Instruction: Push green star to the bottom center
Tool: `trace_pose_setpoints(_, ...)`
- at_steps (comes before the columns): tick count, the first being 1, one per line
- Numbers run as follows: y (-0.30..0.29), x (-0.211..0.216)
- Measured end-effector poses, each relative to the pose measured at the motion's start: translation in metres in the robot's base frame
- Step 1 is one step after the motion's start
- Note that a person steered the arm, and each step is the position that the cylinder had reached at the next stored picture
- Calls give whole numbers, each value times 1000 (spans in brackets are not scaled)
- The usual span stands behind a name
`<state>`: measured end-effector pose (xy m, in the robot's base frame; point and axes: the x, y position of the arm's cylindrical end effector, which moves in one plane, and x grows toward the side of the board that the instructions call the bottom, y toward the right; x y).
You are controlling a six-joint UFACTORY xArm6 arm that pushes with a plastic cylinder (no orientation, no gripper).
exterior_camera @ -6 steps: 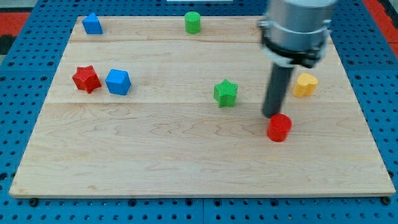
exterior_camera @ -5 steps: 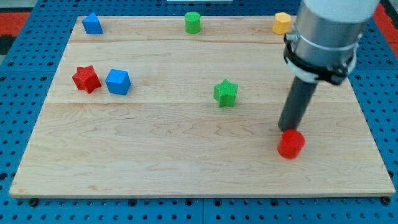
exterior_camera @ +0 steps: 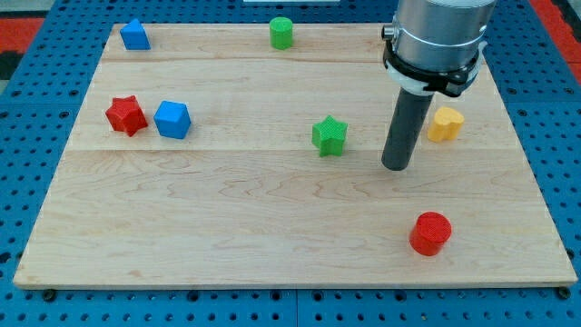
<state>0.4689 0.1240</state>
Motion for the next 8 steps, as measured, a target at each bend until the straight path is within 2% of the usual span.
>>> trace_pose_setpoints(2,-1,-11)
trace_pose_setpoints(3,-27,-33)
trace_pose_setpoints(5,-109,-44)
trace_pose_setpoints(6,-115,-81)
trace_pose_setpoints(7,-140,-95)
trace_pose_setpoints(8,-150,-68)
